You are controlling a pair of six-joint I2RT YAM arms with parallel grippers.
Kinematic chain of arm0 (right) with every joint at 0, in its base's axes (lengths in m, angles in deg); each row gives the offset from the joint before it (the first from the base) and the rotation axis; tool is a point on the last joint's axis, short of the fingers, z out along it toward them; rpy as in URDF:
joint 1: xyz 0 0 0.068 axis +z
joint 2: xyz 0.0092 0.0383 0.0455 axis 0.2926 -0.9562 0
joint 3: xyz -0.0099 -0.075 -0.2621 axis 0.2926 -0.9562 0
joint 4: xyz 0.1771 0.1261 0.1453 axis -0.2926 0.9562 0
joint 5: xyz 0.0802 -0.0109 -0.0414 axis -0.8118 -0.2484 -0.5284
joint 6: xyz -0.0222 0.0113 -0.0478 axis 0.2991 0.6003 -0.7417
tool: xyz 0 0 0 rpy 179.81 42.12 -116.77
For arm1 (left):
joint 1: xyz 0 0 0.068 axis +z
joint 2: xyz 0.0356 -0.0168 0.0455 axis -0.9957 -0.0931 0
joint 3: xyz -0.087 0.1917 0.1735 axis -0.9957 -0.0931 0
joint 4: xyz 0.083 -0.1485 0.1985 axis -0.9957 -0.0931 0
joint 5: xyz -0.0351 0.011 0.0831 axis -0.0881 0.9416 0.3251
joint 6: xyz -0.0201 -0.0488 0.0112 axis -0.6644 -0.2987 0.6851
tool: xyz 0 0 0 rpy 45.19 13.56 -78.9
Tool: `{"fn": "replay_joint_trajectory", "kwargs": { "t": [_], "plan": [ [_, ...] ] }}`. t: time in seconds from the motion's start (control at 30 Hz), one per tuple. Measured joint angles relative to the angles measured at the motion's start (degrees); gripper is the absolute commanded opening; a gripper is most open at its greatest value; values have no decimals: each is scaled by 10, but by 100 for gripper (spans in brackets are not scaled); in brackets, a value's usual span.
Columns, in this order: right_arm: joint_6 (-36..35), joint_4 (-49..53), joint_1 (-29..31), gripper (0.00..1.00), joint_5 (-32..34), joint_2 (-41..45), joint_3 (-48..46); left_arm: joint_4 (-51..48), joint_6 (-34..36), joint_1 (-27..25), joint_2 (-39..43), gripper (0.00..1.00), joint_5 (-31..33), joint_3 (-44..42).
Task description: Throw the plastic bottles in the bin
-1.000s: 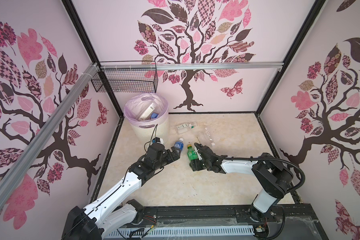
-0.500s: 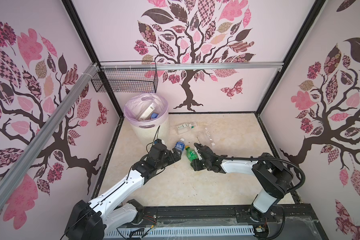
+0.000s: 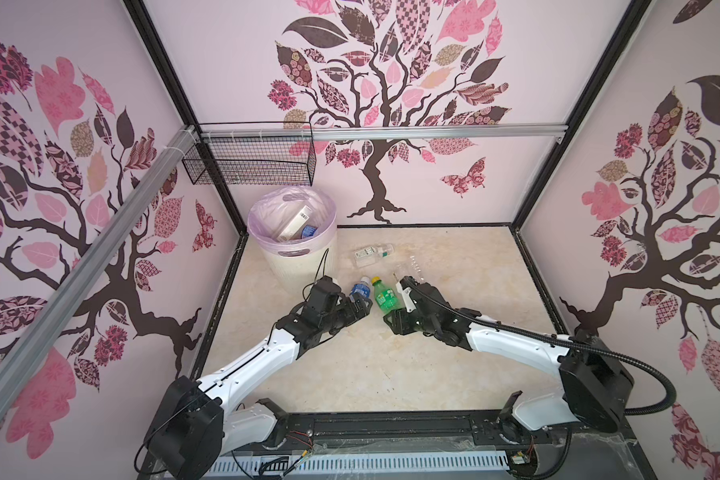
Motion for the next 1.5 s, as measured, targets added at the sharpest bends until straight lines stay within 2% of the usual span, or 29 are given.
{"fn": "replay_joint_trajectory", "kwargs": {
  "t": [0.37, 0.73, 0.9, 1.13, 1.2, 1.33, 1.5],
  "plan": [
    [11, 4, 0, 61, -23, 20, 0, 62, -24, -37, -84, 98, -6, 88],
    [12, 7, 0, 61, -34, 35, 6, 78, -33, -41, -103, 93, 0, 93],
    [12, 7, 0, 61, -42, 35, 16, 84, -37, -42, -120, 87, 0, 93],
    [12, 10, 0, 62, -43, 35, 16, 95, -39, -45, -132, 66, 3, 97],
    [12, 10, 0, 64, -43, 35, 16, 97, -40, -45, -132, 63, 5, 97],
    [11, 9, 0, 68, -44, 35, 16, 97, -39, -45, -132, 58, 8, 97],
    [9, 9, 0, 76, -42, 35, 16, 95, -37, -46, -132, 58, 13, 97]
  ]
}}
